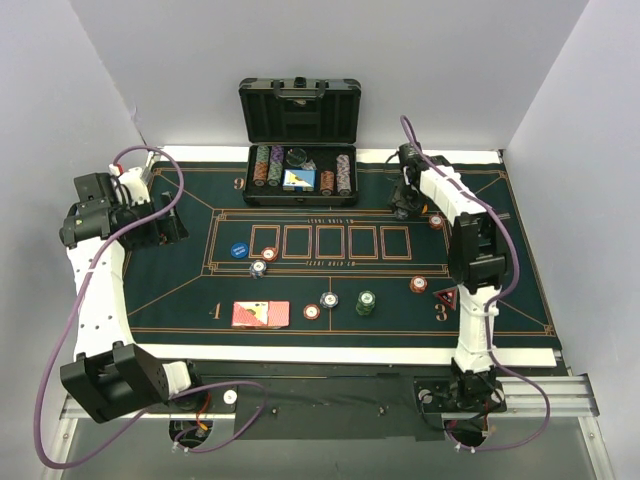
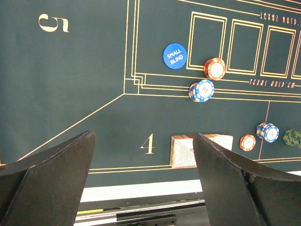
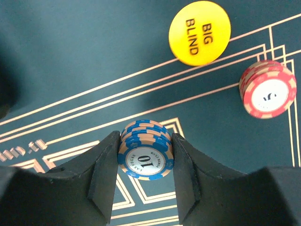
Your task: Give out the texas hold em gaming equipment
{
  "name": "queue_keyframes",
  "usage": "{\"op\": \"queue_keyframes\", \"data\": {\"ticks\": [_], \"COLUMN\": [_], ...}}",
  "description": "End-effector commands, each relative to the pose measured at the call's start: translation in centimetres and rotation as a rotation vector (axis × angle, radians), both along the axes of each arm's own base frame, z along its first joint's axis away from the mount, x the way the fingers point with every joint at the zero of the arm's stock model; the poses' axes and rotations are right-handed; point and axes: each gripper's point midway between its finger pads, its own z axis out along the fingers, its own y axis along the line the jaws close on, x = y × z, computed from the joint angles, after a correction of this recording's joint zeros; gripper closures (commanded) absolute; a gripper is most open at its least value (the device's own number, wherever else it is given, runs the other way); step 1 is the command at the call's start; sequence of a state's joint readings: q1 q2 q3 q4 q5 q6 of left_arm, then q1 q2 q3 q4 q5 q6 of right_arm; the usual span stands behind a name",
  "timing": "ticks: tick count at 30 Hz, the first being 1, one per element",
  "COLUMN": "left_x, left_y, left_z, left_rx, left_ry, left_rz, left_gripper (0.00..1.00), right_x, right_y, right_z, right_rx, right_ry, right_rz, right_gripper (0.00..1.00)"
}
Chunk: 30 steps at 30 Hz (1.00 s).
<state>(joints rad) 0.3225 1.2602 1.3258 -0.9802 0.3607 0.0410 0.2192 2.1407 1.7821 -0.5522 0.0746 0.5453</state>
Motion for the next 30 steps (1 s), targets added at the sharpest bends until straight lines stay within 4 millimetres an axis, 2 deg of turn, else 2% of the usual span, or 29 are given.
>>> {"op": "queue_keyframes", "data": {"ticks": [1, 7, 13, 19, 22, 25, 29, 30], "left_x": [1.5, 2.0, 2.1, 1.9, 1.8, 1.7, 1.6, 1.6], "left_y": [0.4, 0.5, 0.5, 0.5, 0.5, 0.4, 0.3, 0.2], "left_z": [1.8, 1.5, 1.6, 1.8, 1.9, 2.2, 2.8, 2.9], "left_rx": [0.019, 0.017, 0.01, 0.012, 0.014, 0.012, 0.008, 0.006], "left_ry": [-0.074, -0.073, -0.077, -0.078, -0.08, -0.085, -0.099, -0.101], "left_rz": [-0.022, -0.021, -0.019, -0.017, -0.013, -0.011, -0.006, -0.005], "left_gripper": [0.04, 0.04, 0.04, 0.04, 0.04, 0.04, 0.04, 0.04], "right_x": [1.0, 1.4, 1.2, 0.9, 1.0, 0.9, 0.2, -0.2], "right_y": [-2.6, -3.5, -4.4, -4.3, -4.2, -3.9, -1.9, -1.4], "right_z": [-0.2, -2.9, -4.2, -4.6, -3.2, -1.1, 4.1, 6.0], "right_rx": [-0.038, -0.05, -0.082, -0.084, -0.09, -0.096, -0.087, -0.081], "right_ry": [0.018, 0.067, 0.094, 0.114, 0.087, 0.054, -0.043, -0.08], "right_rz": [-0.091, -0.125, -0.152, -0.142, -0.133, -0.126, -0.078, -0.063], "right_gripper": [0.69, 0.69, 0.67, 0.5, 0.39, 0.34, 0.31, 0.3]}}
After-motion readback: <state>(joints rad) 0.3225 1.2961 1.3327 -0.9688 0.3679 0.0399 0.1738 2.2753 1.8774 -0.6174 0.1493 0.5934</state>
